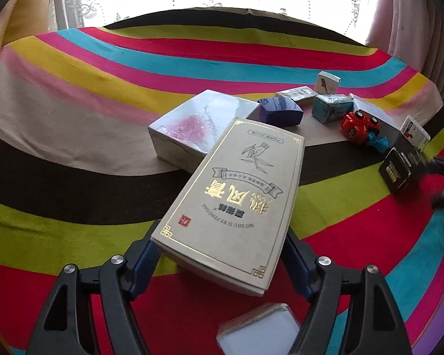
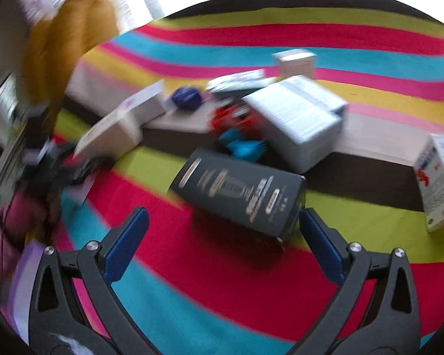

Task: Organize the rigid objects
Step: 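Lift the black DORMI box with the right gripper while the left gripper grasps the cream gold-text box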

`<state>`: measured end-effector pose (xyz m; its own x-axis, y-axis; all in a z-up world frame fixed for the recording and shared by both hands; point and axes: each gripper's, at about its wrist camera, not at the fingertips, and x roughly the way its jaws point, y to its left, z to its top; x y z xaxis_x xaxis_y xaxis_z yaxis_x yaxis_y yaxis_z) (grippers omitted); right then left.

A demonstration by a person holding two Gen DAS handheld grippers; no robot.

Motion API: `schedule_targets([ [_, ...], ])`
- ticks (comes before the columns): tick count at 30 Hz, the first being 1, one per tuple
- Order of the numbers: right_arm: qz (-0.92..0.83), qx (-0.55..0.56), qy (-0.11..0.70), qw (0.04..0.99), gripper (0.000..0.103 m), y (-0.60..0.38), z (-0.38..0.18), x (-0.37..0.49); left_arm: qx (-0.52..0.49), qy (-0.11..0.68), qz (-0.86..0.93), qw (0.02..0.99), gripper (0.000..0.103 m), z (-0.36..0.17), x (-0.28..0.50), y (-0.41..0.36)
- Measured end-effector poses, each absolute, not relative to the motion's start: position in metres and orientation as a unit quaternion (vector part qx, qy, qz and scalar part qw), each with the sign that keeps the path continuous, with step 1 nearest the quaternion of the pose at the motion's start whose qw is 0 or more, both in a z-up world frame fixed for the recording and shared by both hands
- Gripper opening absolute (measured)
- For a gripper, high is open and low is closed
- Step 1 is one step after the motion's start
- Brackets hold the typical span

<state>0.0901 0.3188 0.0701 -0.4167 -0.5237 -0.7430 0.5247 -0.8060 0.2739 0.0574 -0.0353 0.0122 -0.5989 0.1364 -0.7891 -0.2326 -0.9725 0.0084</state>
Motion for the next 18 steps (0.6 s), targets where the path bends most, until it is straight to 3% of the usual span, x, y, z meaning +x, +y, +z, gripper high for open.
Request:
schedule_targets([
  [3,-0.807,0.455,0.066,0.371,0.102,0.302,0.067,0.113,-0.436,0.054,0.892,0.103,0.077,0.012,0.056,-0.033],
  [6,-0.823,0.433,0.142,0.338,0.102,0.298,0.069,0.123,-0.436,0.054,0.892,0.103,0.078,0.013,0.056,-0.034],
  [13,-0.85,0.425,0.14,0.278,0.101,0.299,0.066,0.095,-0.437,0.053,0.893,0.099,0.081,0.012,0.057,-0.036],
  [14,-0.848,0.427,0.15,0.276,0.099,0.295,0.064,0.093,-0.437,0.052,0.893,0.099,0.081,0.012,0.057,-0.036],
  [16,-0.844,0.431,0.165,0.273,0.085,0.292,0.061,0.092,-0.437,0.052,0.893,0.098,0.082,0.013,0.058,-0.038],
  [18,-0.846,0.429,0.155,0.276,0.08,0.292,0.061,0.09,-0.437,0.052,0.893,0.098,0.082,0.014,0.058,-0.039],
])
